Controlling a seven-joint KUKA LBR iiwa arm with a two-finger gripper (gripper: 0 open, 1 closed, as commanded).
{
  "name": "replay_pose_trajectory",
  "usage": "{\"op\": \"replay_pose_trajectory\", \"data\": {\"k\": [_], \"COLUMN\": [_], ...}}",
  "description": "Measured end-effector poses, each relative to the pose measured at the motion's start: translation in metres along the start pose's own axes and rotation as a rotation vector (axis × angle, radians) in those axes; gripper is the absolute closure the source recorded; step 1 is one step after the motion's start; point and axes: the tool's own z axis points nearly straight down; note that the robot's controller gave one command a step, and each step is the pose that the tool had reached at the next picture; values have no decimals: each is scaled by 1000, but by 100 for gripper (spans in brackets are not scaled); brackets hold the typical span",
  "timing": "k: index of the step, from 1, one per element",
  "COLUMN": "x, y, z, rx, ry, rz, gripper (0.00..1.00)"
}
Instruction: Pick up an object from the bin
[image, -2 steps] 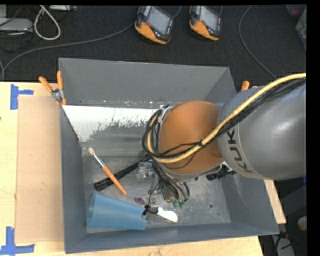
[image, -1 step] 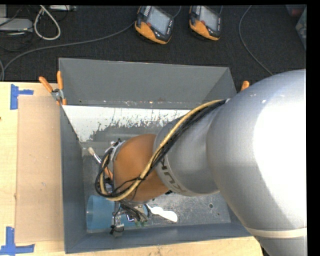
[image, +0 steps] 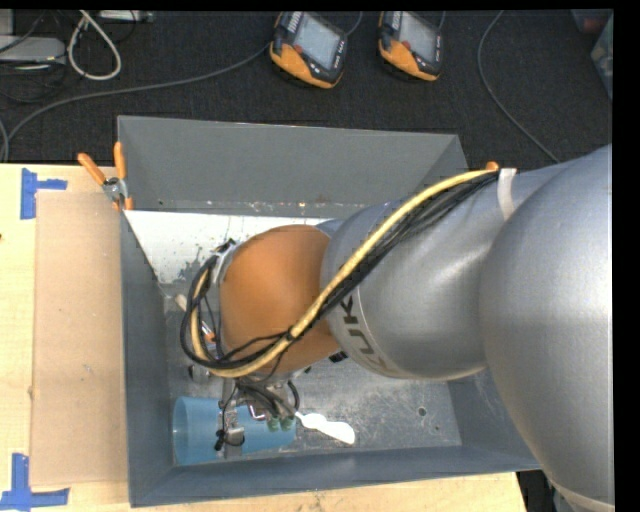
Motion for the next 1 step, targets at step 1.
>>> {"op": "replay_pose_trajectory", "data": {"k": [1], "x": [2], "y": [-18], "z": [87], "rx": [-1], "ry": [-6], "rz": [5], "gripper": [0]}}
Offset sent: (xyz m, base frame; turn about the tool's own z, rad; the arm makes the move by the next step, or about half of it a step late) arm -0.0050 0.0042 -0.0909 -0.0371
